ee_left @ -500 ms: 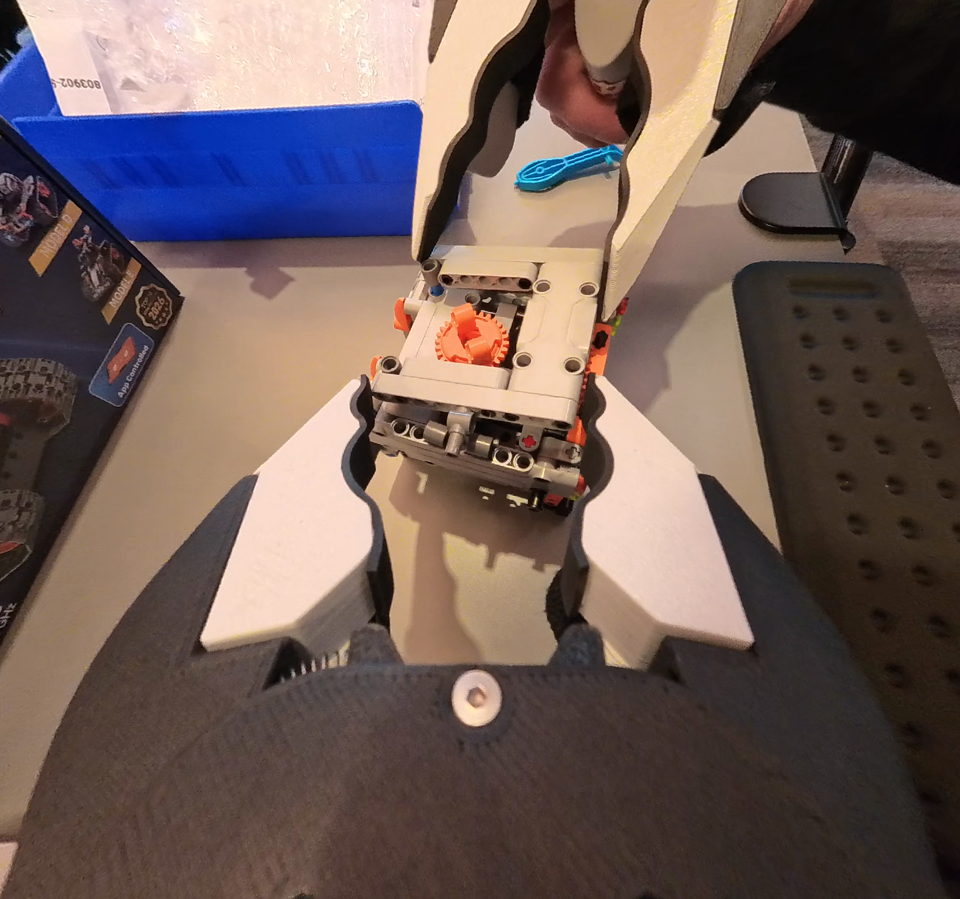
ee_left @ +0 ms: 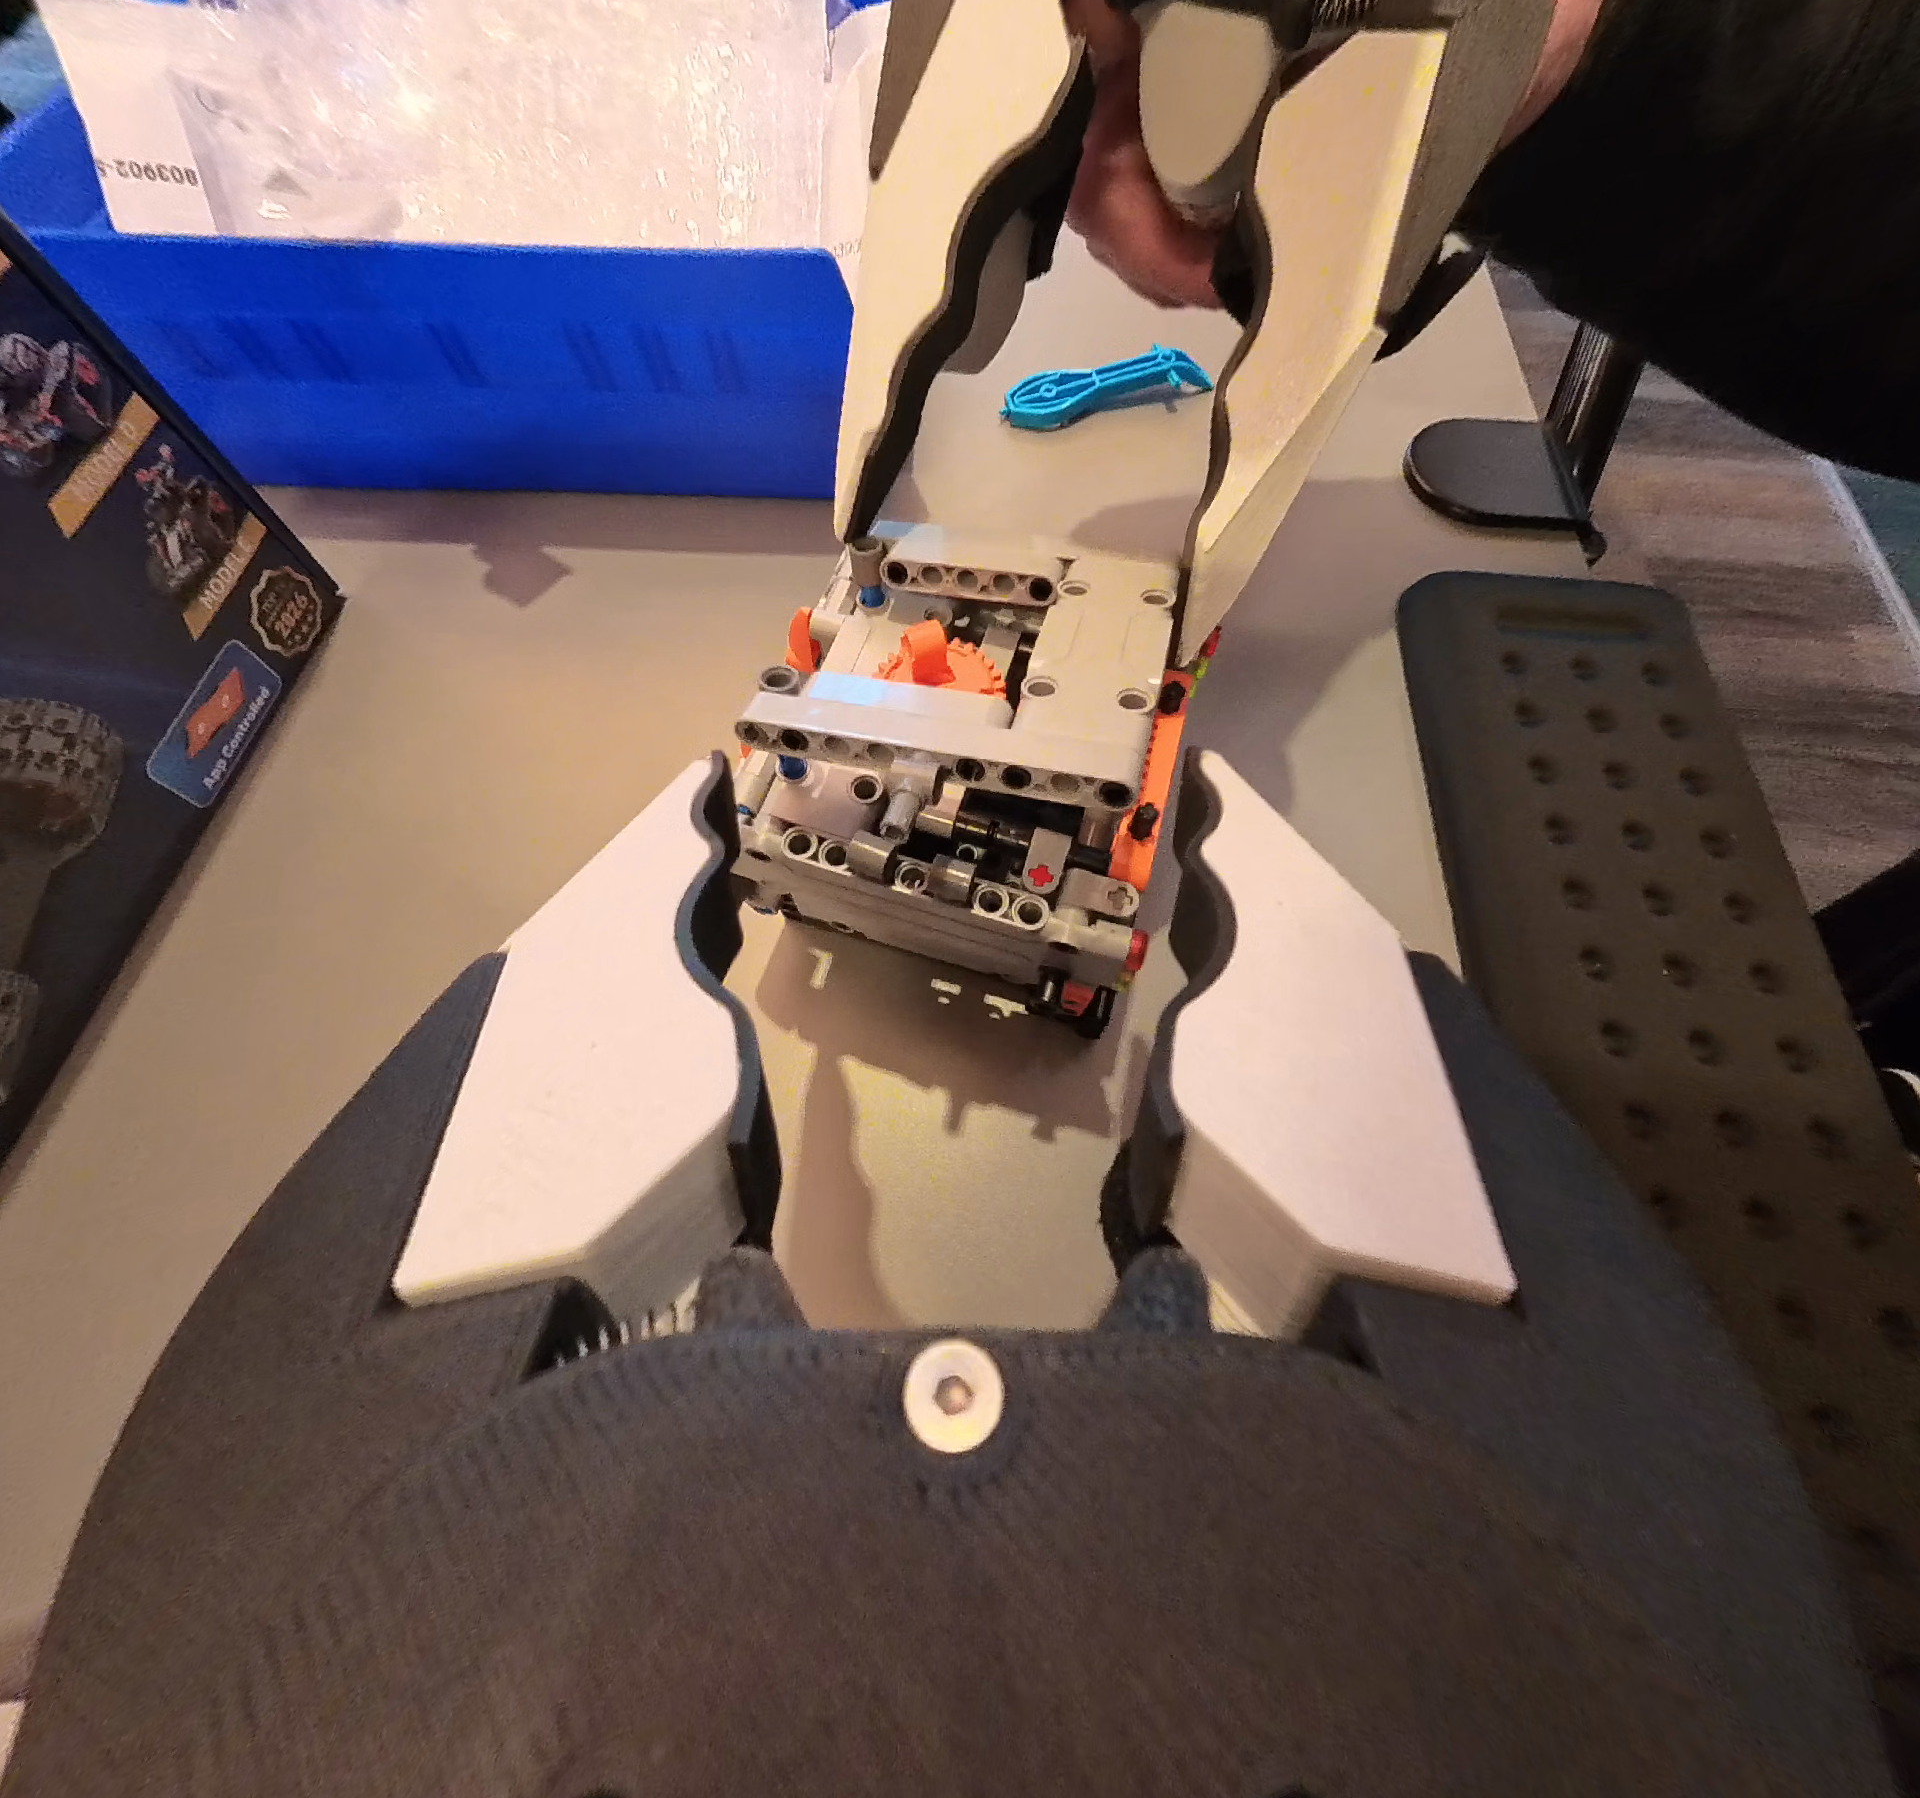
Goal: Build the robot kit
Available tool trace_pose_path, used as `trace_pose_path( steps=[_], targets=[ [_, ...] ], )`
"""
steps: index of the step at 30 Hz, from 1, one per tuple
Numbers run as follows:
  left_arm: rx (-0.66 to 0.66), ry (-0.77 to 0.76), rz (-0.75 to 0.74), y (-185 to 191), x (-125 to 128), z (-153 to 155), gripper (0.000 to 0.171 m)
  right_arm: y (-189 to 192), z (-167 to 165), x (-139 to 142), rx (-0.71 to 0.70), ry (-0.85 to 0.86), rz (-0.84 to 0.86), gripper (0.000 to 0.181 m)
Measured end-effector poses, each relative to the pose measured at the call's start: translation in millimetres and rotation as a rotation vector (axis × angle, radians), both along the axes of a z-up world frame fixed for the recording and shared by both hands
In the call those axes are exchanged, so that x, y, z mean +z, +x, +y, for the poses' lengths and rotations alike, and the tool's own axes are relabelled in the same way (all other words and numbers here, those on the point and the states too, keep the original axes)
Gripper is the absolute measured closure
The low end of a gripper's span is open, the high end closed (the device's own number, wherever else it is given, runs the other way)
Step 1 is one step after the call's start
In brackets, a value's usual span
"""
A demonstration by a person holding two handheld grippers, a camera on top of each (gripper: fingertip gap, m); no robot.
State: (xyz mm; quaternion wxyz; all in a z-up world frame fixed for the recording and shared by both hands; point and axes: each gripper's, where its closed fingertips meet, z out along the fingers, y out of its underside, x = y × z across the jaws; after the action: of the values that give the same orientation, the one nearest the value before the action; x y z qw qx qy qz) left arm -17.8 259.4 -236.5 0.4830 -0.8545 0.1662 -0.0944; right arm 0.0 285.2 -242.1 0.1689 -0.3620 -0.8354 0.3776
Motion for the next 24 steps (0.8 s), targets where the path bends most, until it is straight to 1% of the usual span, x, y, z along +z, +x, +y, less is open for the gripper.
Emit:
trace_pose_path(
  steps=[3,8,9,15,20,24],
  targets=[
    [-0.005,0.005,0.000,0.0,5.2,-1.3,0.092,-0.4,-0.6,-0.4,-0.001,0.036,-0.025,0.110],
    [-0.007,-0.047,-0.017,-0.2,-5.0,-0.8,0.097,-0.2,0.2,-0.8,-0.007,0.086,-0.074,0.110],
    [0.004,-0.048,-0.016,-1.8,-6.4,-0.2,0.101,-0.5,-0.2,-0.6,-0.006,0.088,-0.082,0.110],
    [0.000,-0.053,-0.031,-2.6,-8.3,-0.6,0.102,-1.0,-0.7,-1.4,-0.017,0.124,-0.118,0.110],
    [-0.019,-0.066,-0.053,-0.3,-11.5,-2.7,0.107,-0.9,-1.6,-2.8,-0.023,0.165,-0.128,0.110],
    [-0.023,-0.059,-0.047,-0.5,-12.0,-2.0,0.107,-1.0,-1.5,-4.1,-0.016,0.197,-0.136,0.110]
  ],
)
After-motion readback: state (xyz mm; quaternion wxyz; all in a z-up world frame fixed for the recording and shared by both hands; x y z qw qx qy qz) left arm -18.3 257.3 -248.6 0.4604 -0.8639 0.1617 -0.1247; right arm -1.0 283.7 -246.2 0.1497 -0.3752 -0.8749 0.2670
